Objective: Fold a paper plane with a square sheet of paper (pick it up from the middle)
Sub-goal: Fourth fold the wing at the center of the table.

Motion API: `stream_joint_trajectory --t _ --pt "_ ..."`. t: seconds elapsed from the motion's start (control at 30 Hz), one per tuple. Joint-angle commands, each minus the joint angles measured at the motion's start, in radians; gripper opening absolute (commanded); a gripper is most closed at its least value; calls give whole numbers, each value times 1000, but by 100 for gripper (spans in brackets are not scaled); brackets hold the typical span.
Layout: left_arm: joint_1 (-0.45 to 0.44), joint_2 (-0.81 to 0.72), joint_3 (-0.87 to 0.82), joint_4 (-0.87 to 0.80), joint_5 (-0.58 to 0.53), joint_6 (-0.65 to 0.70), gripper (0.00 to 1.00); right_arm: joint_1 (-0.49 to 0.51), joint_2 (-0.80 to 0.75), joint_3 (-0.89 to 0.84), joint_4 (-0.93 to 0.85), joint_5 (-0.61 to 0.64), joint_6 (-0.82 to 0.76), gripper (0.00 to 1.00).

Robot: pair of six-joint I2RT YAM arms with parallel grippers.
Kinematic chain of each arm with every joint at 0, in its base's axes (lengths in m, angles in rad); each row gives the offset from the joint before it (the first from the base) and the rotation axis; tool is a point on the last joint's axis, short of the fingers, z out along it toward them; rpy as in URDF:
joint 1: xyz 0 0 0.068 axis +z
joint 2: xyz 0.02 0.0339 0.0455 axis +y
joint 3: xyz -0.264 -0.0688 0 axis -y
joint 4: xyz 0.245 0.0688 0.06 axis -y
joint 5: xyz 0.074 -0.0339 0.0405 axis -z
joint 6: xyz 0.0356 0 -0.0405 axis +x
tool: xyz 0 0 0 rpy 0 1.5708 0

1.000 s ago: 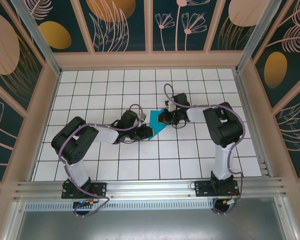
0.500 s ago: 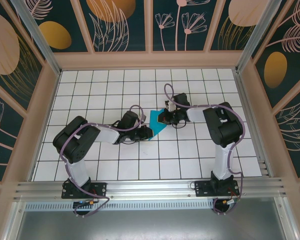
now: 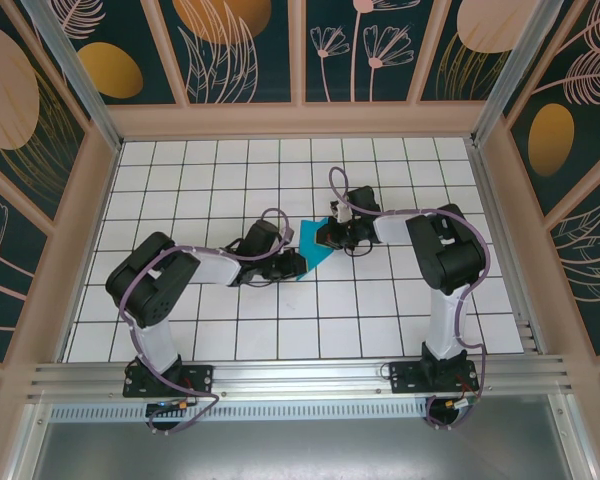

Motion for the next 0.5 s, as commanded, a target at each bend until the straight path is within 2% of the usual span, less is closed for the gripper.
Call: stream_joint_trajectory --t 0.0,0.3,0.47 --pt "3 -69 79 -9 -74 62 17 -11 53 -7 3 98 5 5" --pt "28 98 248 -100 -84 113 16 -17 82 52 0 83 -16 5" --pt "29 158 269 -133 -77 118 13 -19 88 63 -13 76 -26 5"
